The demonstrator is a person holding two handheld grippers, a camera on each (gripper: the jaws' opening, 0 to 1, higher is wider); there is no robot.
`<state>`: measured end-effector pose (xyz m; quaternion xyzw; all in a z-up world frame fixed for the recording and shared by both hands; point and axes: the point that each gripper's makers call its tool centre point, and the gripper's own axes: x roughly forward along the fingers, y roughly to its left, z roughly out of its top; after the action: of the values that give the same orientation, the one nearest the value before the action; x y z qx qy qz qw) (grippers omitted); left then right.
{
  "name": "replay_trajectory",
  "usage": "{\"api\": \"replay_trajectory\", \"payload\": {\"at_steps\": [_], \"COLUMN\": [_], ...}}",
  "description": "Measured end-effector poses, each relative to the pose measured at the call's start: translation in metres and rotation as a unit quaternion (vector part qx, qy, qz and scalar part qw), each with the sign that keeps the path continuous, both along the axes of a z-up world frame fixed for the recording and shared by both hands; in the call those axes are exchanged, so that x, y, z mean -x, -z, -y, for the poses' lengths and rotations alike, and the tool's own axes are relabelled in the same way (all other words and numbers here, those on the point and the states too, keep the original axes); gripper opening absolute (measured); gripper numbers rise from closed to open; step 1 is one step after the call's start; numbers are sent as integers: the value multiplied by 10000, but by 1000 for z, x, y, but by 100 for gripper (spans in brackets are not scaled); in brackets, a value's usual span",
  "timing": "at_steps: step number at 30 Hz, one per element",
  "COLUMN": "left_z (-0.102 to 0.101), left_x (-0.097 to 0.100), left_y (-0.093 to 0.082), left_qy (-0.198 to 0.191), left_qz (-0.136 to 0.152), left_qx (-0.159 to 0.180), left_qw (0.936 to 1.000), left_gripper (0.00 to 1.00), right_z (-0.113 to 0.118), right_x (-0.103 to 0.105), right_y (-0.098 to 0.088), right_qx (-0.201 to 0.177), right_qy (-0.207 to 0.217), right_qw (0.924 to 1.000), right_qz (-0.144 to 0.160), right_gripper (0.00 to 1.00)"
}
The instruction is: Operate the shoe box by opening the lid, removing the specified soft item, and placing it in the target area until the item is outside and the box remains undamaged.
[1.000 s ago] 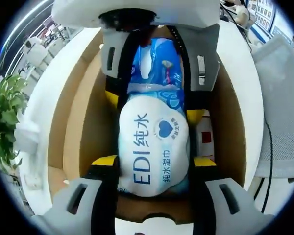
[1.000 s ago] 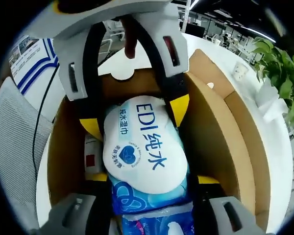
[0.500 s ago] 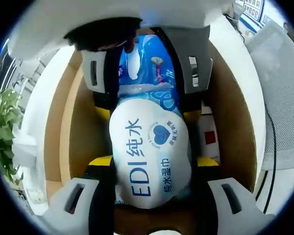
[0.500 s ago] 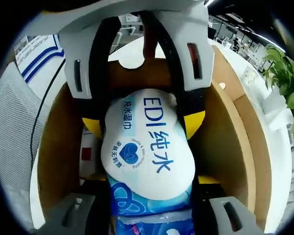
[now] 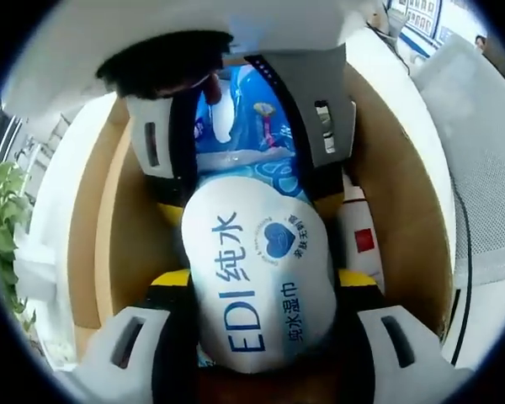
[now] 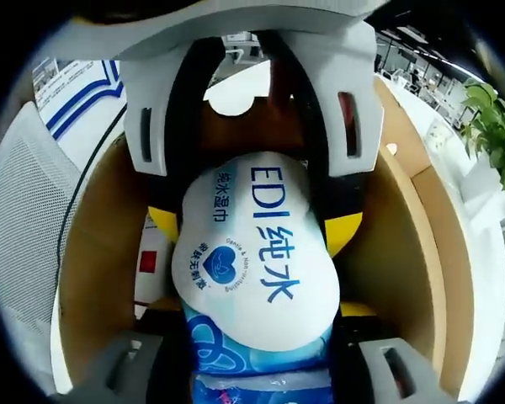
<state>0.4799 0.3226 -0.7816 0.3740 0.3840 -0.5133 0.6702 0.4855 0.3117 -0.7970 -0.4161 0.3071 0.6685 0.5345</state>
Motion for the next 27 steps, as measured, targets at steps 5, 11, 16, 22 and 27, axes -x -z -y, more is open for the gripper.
{"api": "replay_trajectory", "payload": {"at_steps": [5, 11, 16, 22, 27], "left_z": [2, 5, 7, 9, 11], "left_x": [2, 11, 14, 17, 19], "left_y": [-5, -16, -27, -40, -52], "left_qy": [86, 145, 161, 212, 217], "left_qz": [-103, -182, -200, -167, -100], "left_qx": [-30, -62, -31, -40, -34], "left_qw": [9999, 9997, 9997, 9996, 9997], "left_gripper": [61, 57, 57, 57, 57], "right_z": [0, 1, 3, 5, 7], "right_x": [2, 9, 13, 17, 20], "right_y": [-5, -16, -27, -41, -54], "right_qx": [-131, -177, -235, -289, -338], "right_qy": [-62, -65, -59, -15, -20], "right_qw": [9999, 9998, 9997, 9996, 9994], "right_qz": [71, -85, -102, -61, 24], "right_gripper": [58, 55, 54, 54, 54]}}
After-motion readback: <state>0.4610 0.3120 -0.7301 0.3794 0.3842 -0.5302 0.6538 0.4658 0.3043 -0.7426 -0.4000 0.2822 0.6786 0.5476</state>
